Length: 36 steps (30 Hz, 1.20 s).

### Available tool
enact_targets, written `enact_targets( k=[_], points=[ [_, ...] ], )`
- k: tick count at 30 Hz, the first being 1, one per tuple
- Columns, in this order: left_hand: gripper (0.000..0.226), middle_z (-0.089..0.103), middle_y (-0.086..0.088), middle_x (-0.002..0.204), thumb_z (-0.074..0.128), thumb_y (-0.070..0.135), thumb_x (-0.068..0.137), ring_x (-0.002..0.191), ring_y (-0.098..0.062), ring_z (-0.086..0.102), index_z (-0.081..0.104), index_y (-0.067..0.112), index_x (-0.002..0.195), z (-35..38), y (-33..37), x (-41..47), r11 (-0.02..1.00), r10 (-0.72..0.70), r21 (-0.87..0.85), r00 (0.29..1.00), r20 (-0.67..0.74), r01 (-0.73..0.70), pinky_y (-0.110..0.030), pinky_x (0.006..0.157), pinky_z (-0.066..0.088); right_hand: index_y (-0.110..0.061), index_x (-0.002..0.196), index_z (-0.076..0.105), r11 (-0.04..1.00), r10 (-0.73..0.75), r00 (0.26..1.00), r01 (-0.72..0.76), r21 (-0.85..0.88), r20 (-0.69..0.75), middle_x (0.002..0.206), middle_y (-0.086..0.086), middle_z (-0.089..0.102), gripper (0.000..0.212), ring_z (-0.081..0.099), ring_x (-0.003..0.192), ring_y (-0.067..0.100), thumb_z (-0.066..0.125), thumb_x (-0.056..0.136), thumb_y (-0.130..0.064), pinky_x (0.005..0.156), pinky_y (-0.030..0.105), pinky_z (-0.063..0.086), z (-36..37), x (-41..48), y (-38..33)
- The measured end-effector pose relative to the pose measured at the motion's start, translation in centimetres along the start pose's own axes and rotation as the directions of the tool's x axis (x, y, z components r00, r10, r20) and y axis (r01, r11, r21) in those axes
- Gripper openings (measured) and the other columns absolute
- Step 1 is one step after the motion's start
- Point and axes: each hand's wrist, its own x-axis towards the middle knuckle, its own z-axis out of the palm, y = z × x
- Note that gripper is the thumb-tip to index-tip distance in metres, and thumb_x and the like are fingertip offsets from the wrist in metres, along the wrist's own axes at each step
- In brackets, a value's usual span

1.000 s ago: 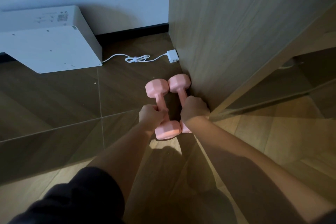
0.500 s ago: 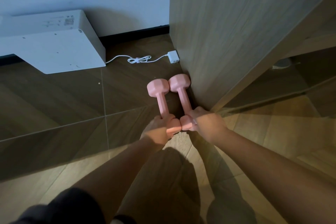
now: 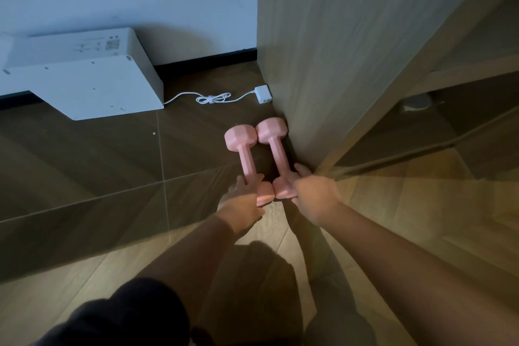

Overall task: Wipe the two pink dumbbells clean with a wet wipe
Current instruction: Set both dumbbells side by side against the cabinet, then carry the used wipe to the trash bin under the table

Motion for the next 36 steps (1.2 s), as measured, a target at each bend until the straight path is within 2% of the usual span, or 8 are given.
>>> enact_targets(
  k=[2,4,7,9,13,22,27,36],
  points=[
    [0.094,0.0,-0.016,0.166,0.069,0.022,0.09,0.151,-0.038,0.011,0.005,0.032,0.158,-0.9,0.7,-1.7,0.997,-0.034,0.063,0.999,0.027,0.032,-0.05,0.119,0.027,-0.028,0.134,0.046,0.984,0.007,0.996,0.009,0.175,-0.094,0.139,-0.003,0.046,0.046,0.065,0.1,0.017,0.063,0.091,-0.025,0.079,0.029,0.056,-0.4,-2.4,0.2],
    [0.084,0.009,-0.018,0.164,0.066,0.024,0.092,0.151,-0.037,0.014,0.013,0.026,0.157,-2.7,1.6,-3.5,0.989,-0.001,0.145,1.0,0.025,-0.003,-0.05,0.119,0.026,-0.027,0.129,0.052,0.897,0.107,0.992,-0.065,0.437,-0.072,0.127,-0.005,0.052,0.038,0.061,0.095,0.012,0.061,0.092,-0.024,0.074,0.021,0.051,-1.2,-4.9,0.6],
    [0.053,0.046,-0.009,0.144,0.062,0.024,0.092,0.133,-0.029,0.044,0.044,0.027,0.141,-5.7,3.0,-6.2,0.985,0.111,0.125,0.993,0.046,-0.116,-0.044,0.11,0.039,-0.022,0.114,0.063,0.394,0.323,0.93,-0.3,0.869,0.174,0.108,0.0,0.063,0.019,0.058,0.089,0.01,0.054,0.097,-0.021,0.065,0.021,0.042,-4.3,-7.0,1.0],
    [0.041,0.057,-0.006,0.132,0.061,0.025,0.093,0.117,-0.024,0.056,0.051,0.026,0.132,-7.6,4.1,-8.3,0.988,0.131,0.073,0.987,0.092,-0.138,-0.036,0.098,0.047,-0.016,0.111,0.067,-0.005,0.393,0.859,-0.353,0.936,0.327,0.102,0.004,0.064,0.02,0.059,0.09,0.016,0.052,0.098,-0.014,0.068,0.024,0.045,-7.2,-8.4,1.2],
    [0.017,0.062,-0.002,0.116,0.061,0.026,0.093,0.097,-0.016,0.06,0.058,0.025,0.11,-11.1,7.1,-14.1,0.988,0.105,-0.129,0.984,0.141,-0.087,-0.02,0.069,0.043,-0.02,0.125,0.057,-0.318,0.408,0.795,-0.337,0.886,0.449,0.125,0.01,0.061,0.026,0.061,0.113,0.026,0.048,0.103,-0.011,0.099,0.043,0.052,-13.2,-13.0,0.4],
    [0.027,0.069,-0.007,0.099,0.067,0.022,0.094,0.074,-0.011,0.067,0.058,0.014,0.118,-22.1,18.9,-34.0,0.62,0.102,-0.77,0.959,0.265,0.147,-0.024,0.067,0.054,-0.027,0.107,0.072,-0.412,0.208,0.884,-0.308,0.857,0.418,0.101,-0.006,0.077,0.018,0.072,0.095,0.012,0.056,0.1,-0.032,0.079,0.029,0.055,-32.0,-29.6,-2.0],
    [0.011,0.064,0.007,0.059,0.068,0.011,0.092,0.053,-0.004,0.058,0.069,0.017,0.083,-29.2,21.3,-46.0,0.65,0.019,-0.76,1.0,0.006,-0.008,-0.02,0.057,0.049,-0.026,0.097,0.074,-0.287,0.162,0.926,-0.288,0.914,0.342,0.103,0.0,0.076,0.02,0.069,0.095,0.015,0.056,0.1,-0.019,0.087,0.033,0.052,-43.1,-37.8,-4.0],
    [0.008,0.066,-0.009,0.073,0.058,0.005,0.096,0.051,-0.005,0.06,0.064,-0.001,0.098,-36.4,16.0,-64.7,0.568,-0.212,-0.823,0.964,-0.158,-0.01,-0.022,0.058,0.05,-0.004,0.109,0.062,-0.25,-0.139,0.934,-0.355,0.901,0.329,0.091,0.013,0.068,0.017,0.067,0.077,0.021,0.052,0.097,0.001,0.077,0.035,0.056,-55.0,-47.3,-14.3]
  ],
)
